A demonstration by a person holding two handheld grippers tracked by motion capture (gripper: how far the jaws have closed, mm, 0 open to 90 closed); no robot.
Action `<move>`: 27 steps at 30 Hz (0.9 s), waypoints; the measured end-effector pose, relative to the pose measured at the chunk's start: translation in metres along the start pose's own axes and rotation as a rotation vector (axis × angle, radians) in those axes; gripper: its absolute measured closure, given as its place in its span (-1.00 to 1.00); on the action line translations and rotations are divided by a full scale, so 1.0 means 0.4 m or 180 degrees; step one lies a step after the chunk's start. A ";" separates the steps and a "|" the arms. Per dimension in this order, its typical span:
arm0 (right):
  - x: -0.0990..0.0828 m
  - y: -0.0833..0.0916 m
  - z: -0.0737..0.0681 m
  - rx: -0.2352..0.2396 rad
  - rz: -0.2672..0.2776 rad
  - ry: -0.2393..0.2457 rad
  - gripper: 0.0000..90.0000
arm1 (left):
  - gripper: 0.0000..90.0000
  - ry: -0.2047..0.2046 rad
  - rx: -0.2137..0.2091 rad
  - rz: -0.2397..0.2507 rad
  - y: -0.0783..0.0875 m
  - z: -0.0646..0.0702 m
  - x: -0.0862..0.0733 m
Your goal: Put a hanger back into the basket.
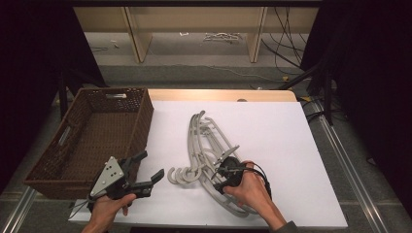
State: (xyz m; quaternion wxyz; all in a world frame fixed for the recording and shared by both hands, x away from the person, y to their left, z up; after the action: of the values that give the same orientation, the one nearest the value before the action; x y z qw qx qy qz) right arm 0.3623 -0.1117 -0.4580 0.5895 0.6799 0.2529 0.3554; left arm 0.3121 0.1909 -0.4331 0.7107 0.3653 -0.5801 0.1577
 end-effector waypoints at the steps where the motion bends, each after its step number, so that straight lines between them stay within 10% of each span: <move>1: -0.003 -0.004 0.004 0.0074 -0.0033 -0.0036 0.05 | -0.65 -0.0008 0.0000 -0.0005 0.001 0.000 0.000; 27: -0.002 -0.018 0.011 0.0485 0.0033 -0.0002 0.64 | -0.65 -0.0006 0.0000 -0.0016 0.000 -0.001 0.000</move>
State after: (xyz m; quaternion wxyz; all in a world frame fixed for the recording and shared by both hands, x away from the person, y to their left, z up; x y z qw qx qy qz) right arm 0.3660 -0.1137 -0.4654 0.5343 0.7242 0.2755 0.3380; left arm 0.3121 0.1912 -0.4333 0.7105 0.3669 -0.5799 0.1556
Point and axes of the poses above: each handheld gripper's, and its own axes: y roughly backward along the jaws, x roughly out of its top, z roughly to its right, the point moved 2 cm from there along -y, roughly forward along the jaws, and after that the axes turned 15 degrees about -z, right-handed, at the moved point
